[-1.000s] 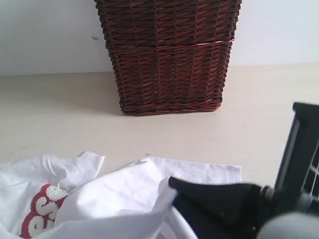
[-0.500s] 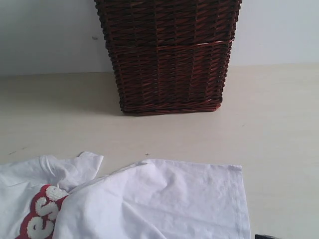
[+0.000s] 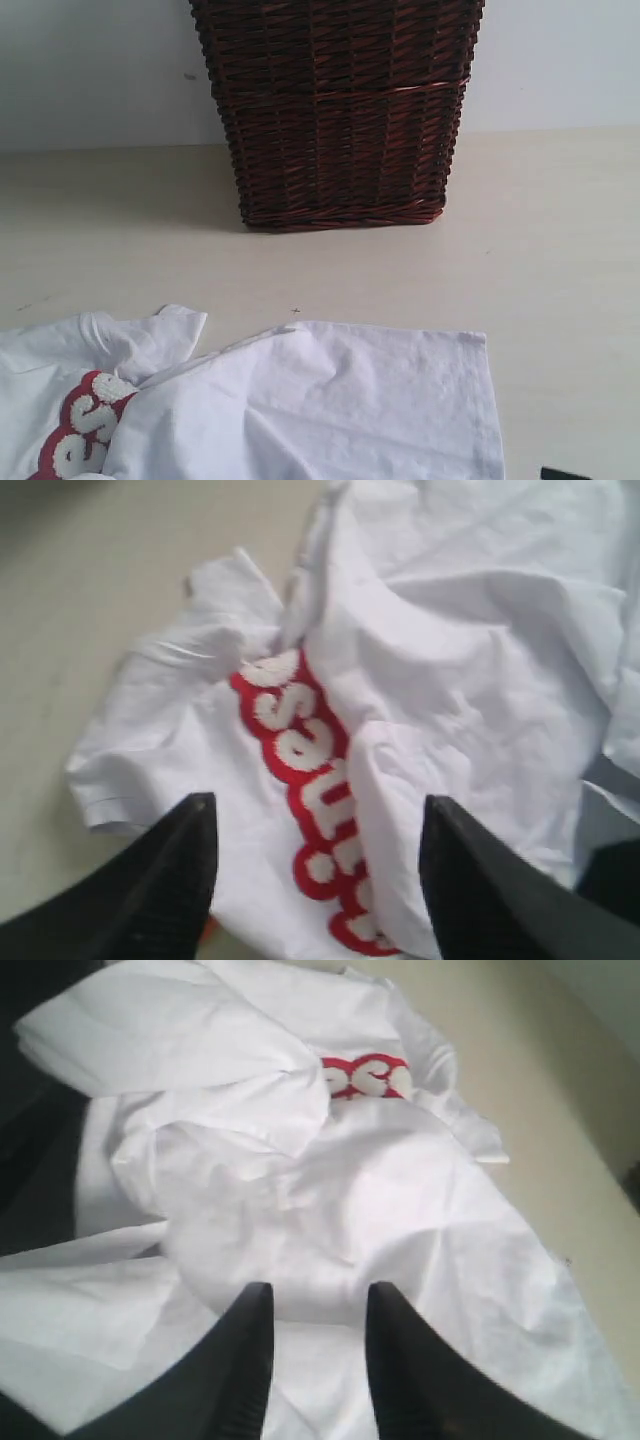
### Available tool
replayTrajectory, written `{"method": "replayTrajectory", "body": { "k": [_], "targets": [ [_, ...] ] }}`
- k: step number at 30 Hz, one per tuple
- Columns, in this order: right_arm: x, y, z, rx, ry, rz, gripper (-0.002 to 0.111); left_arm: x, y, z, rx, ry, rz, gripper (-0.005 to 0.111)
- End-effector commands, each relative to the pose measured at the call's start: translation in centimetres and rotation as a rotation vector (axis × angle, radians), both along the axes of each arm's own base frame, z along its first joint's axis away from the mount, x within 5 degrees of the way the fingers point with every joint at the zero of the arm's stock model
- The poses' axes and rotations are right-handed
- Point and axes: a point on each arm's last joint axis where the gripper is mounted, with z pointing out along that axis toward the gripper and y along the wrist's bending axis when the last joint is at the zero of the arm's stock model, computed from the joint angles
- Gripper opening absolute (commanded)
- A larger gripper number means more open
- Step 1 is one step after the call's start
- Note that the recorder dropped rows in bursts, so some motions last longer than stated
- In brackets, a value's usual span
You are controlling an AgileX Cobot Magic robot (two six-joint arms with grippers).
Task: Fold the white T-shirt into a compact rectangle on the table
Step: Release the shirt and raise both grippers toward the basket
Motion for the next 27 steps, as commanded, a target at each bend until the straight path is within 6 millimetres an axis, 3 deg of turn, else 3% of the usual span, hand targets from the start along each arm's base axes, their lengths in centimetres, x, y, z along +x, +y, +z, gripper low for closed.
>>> {"method": "replayTrajectory", "body": {
  "k": [1, 5, 10, 14, 20, 23, 27],
  "targets": [
    [2.8, -0.6, 0.6, 0.073, -0.054, -0.266, 0.035, 2.9, -0.3, -0.3, 0.115, 0.022, 0.158, 0.041],
    [6.0, -1.2, 1.1, 0.099, -0.054, -0.489, 0.02, 6.2, -2.4, -4.0, 0.27, 0.21, 0.141, 0.022],
    [9.0, -1.1, 0.4, 0.104, 0.117, -0.57, 0.001, 11.0, -5.6, -7.1, 0.286, 0.251, 0.123, 0.0],
    [11.9, -1.7, -0.5, 0.108, 0.252, -0.627, 0.0, 15.1, -6.4, -10.5, 0.282, 0.34, 0.189, 0.0],
    [16.9, -1.0, -2.6, 0.039, 0.401, -0.656, 0.0, 19.6, -5.6, -14.0, 0.256, 0.395, 0.295, 0.0],
    [20.2, -0.6, -4.3, -0.009, 0.449, -0.708, 0.0, 21.0, -5.8, -15.1, 0.218, 0.426, 0.263, 0.0],
    [22.1, 0.7, -6.6, -0.015, 0.584, -0.634, 0.0, 22.0, -7.5, -16.7, 0.142, 0.511, 0.148, 0.0]
  ]
}}
